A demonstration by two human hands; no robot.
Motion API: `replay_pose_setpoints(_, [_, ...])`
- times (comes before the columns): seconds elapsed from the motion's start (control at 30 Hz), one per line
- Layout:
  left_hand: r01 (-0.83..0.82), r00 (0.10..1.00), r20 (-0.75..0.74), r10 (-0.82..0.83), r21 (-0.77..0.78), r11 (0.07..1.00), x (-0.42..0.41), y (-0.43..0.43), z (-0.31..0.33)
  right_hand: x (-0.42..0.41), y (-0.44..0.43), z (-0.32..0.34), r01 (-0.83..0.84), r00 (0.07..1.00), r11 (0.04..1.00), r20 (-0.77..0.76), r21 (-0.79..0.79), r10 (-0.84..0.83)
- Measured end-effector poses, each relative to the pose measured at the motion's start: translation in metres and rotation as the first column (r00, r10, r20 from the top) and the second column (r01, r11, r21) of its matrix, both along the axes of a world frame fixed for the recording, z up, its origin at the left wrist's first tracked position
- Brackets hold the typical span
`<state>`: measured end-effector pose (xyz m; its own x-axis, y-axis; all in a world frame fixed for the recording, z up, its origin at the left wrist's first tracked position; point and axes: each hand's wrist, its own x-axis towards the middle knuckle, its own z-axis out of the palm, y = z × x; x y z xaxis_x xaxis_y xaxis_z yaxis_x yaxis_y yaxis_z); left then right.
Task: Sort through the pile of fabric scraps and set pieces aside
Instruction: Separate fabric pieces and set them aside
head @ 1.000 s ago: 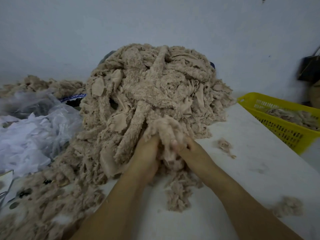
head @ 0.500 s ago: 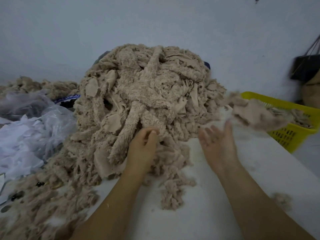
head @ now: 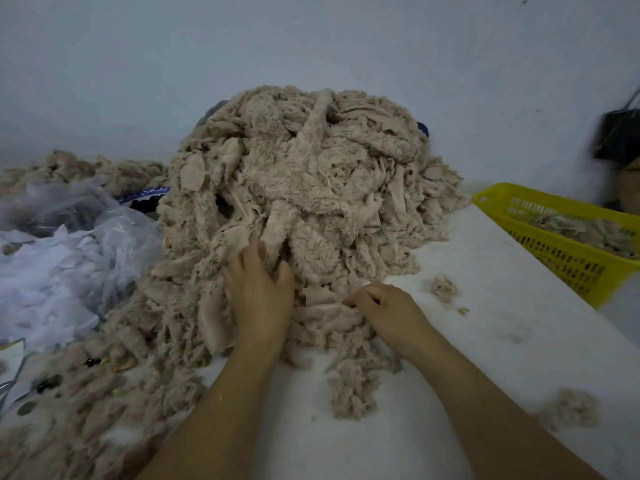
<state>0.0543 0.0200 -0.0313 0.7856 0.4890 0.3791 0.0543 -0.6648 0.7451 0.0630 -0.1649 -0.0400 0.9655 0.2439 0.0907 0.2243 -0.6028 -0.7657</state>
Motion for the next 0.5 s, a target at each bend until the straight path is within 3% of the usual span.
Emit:
replay_pose_setpoints(0.07, [0.058,0.993,-0.101,-0.06,-0.02,0.998,0.001,0.003,-0.004,-0.002,0.001,0.002,0.026,0.999,0.998,-0.02,0.057,-0.025])
replay_pose_setpoints(0.2, [0.171,0.979,0.106,-0.174,0.037,0.985,-0.004,-0.007,0.001,-0.003,0.001,0.006,0.13,0.99,0.962,0.012,0.241,-0.137])
replay_pose_setpoints(0.27, [0.271,0.949,0.128,-0.288,0.136,0.953,-0.011,-0.018,0.006,-0.004,0.001,0.009,0.128,0.988,0.903,0.021,0.41,-0.15])
replay_pose_setpoints(0.37, [0.546,0.826,-0.002,-0.564,0.251,0.799,-0.023,-0.041,0.006,-0.006,0.004,0.012,0.068,0.989,0.734,-0.142,0.676,0.039])
replay_pose_setpoints(0.43, [0.687,0.716,-0.107,-0.69,0.284,0.669,-0.028,-0.054,0.002,-0.004,0.005,0.011,0.073,0.967,0.709,-0.224,0.701,0.122])
replay_pose_setpoints(0.5, [0.739,0.664,-0.153,-0.732,0.282,0.611,-0.028,-0.058,0.001,0.0,0.003,0.012,0.155,0.946,0.646,-0.301,0.747,0.122])
